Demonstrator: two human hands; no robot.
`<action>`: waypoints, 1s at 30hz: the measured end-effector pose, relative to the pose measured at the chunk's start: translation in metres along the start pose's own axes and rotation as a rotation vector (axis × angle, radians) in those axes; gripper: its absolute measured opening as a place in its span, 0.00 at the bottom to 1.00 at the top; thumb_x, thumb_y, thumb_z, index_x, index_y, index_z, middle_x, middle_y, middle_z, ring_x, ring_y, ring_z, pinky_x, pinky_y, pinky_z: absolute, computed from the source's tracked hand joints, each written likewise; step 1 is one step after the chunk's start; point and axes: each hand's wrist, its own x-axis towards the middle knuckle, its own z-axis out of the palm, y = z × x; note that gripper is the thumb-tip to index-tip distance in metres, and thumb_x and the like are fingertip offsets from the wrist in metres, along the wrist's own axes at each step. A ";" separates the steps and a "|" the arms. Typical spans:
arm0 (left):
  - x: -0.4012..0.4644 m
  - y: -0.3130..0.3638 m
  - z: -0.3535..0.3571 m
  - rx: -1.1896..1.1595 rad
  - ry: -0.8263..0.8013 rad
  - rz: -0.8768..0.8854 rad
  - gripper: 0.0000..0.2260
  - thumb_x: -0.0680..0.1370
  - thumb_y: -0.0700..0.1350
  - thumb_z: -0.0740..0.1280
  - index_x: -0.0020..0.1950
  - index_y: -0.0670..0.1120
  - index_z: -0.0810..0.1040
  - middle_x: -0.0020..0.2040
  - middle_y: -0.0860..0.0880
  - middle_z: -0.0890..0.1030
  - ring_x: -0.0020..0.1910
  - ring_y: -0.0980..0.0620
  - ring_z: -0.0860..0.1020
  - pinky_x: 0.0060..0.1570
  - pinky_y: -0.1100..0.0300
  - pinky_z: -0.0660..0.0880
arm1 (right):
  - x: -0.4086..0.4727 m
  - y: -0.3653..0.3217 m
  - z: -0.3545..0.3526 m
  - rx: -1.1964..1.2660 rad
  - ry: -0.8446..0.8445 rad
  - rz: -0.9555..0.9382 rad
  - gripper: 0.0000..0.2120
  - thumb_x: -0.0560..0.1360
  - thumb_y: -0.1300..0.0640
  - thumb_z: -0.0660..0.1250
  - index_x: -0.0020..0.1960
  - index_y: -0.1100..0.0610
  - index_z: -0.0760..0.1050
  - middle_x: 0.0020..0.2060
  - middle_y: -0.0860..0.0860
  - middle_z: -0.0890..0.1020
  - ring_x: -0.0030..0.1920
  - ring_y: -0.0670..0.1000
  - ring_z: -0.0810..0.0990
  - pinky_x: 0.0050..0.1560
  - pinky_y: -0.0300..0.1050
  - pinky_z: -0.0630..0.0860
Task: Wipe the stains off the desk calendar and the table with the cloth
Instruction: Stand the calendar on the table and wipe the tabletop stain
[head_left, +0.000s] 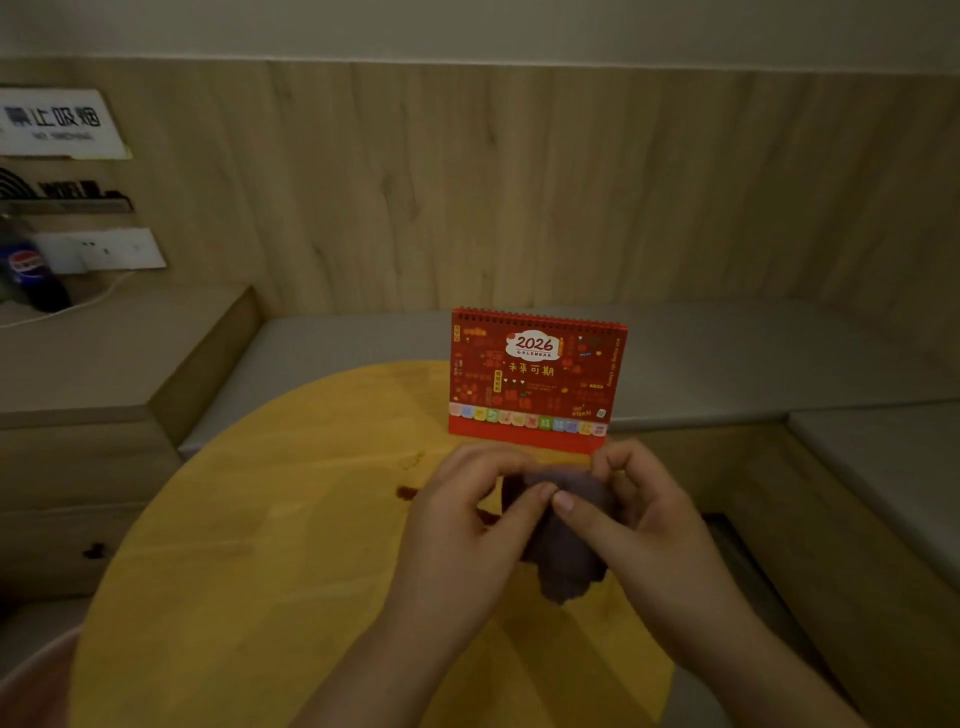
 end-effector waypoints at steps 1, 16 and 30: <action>-0.008 0.003 -0.003 0.041 0.040 0.050 0.04 0.75 0.51 0.71 0.50 0.57 0.82 0.50 0.59 0.82 0.53 0.54 0.82 0.49 0.60 0.79 | -0.007 -0.003 0.002 -0.045 0.008 0.006 0.14 0.74 0.61 0.75 0.42 0.51 0.70 0.43 0.58 0.81 0.46 0.62 0.82 0.43 0.58 0.84; -0.031 0.055 -0.050 -0.398 -0.041 -0.275 0.02 0.79 0.49 0.70 0.49 0.54 0.82 0.45 0.43 0.82 0.40 0.54 0.80 0.36 0.59 0.76 | -0.043 -0.033 -0.003 0.327 -0.160 0.237 0.23 0.61 0.53 0.83 0.52 0.62 0.83 0.51 0.63 0.85 0.50 0.58 0.85 0.47 0.52 0.81; -0.048 0.025 -0.060 -0.476 0.031 -0.614 0.07 0.75 0.43 0.76 0.52 0.48 0.87 0.48 0.35 0.85 0.44 0.45 0.85 0.40 0.52 0.81 | -0.052 0.010 0.015 0.517 -0.133 0.506 0.14 0.73 0.62 0.75 0.59 0.61 0.84 0.58 0.64 0.84 0.58 0.64 0.84 0.51 0.55 0.84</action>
